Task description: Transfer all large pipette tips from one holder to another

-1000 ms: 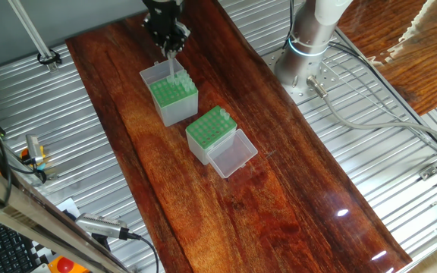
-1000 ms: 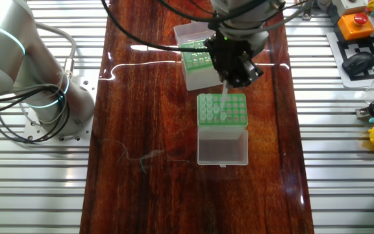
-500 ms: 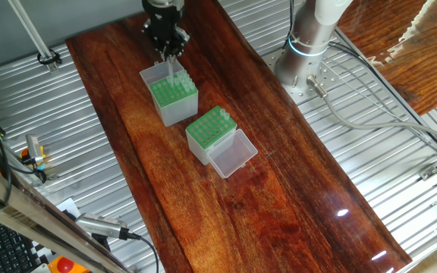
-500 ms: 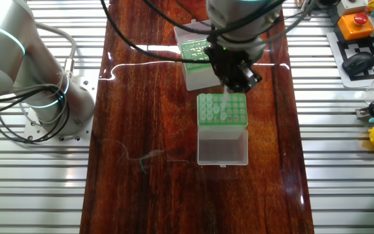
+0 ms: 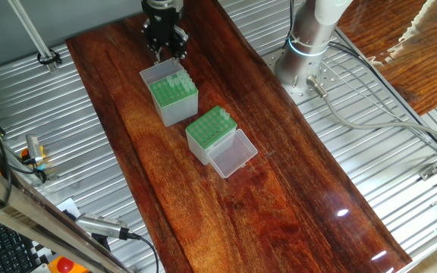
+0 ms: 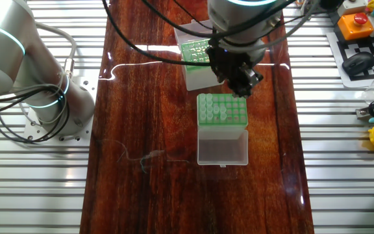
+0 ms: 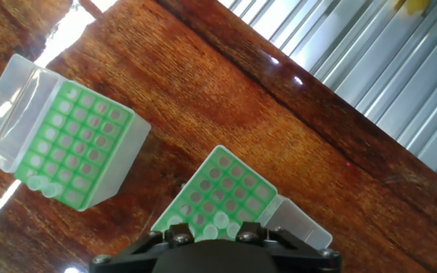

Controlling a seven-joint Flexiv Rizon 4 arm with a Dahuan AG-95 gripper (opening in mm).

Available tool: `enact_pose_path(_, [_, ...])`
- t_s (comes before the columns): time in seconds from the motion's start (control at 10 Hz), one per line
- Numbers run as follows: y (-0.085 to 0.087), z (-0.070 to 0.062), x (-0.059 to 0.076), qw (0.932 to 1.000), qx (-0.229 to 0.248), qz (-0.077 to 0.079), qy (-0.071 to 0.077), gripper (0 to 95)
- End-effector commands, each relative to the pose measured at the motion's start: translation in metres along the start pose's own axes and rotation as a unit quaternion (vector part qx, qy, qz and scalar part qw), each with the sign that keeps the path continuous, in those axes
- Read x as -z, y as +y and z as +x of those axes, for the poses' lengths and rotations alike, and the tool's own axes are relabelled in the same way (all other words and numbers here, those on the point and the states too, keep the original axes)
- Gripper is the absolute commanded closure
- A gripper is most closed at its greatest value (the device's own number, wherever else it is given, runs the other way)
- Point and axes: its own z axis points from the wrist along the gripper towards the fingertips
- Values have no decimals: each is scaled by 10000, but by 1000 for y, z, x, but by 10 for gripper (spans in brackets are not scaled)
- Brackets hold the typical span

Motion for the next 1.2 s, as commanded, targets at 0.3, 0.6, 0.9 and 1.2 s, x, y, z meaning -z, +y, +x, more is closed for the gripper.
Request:
enact_pose_path(0.3, [26, -14, 22, 9998, -205, -74, 37, 760])
enact_pose_path(0.6, [30, -16, 22, 9997, -224, -69, 44, 760])
enact_pose_path(0.9, [30, -16, 22, 9997, -224, -69, 44, 760])
enact_pose_path(1.2, [30, -16, 22, 9997, -224, -69, 44, 760])
